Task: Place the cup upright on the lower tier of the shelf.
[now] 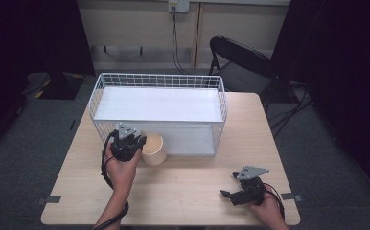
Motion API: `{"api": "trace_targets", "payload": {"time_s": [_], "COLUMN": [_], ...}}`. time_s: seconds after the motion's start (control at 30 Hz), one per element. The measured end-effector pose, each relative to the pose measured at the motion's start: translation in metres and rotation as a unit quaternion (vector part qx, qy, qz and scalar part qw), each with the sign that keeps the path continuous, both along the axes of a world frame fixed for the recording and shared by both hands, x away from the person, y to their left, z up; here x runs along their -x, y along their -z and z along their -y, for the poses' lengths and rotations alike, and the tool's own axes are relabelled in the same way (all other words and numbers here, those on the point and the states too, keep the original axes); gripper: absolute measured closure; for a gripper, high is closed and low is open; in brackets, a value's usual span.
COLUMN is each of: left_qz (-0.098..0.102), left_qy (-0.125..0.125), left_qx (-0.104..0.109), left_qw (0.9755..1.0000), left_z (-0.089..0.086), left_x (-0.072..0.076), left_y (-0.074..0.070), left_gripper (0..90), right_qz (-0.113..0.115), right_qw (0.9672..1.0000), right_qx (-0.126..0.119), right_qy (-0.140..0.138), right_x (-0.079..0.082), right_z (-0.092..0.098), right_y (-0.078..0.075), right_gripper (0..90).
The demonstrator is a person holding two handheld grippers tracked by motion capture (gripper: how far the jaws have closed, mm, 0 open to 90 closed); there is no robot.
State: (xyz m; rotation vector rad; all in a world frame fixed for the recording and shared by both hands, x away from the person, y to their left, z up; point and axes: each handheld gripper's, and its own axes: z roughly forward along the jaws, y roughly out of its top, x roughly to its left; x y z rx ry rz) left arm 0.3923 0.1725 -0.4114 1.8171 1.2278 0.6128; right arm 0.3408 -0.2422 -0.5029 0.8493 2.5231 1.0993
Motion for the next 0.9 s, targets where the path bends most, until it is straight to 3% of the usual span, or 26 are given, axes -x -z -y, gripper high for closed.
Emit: {"api": "trace_targets", "payload": {"time_s": [0.9], "left_qz": [0.022], "left_qy": [-0.045], "left_qx": [-0.017], "left_qw": [0.9986], "left_z": [0.0049], "left_x": [-0.0085], "left_y": [0.0053], "left_gripper": [81.8], "right_qz": [0.000], "right_qw": [1.0000], "right_qx": [0.000], "right_qy": [0.000], "right_x": [0.0000], "right_z": [0.0000], "right_y": [0.0000], "right_gripper": [13.6]}}
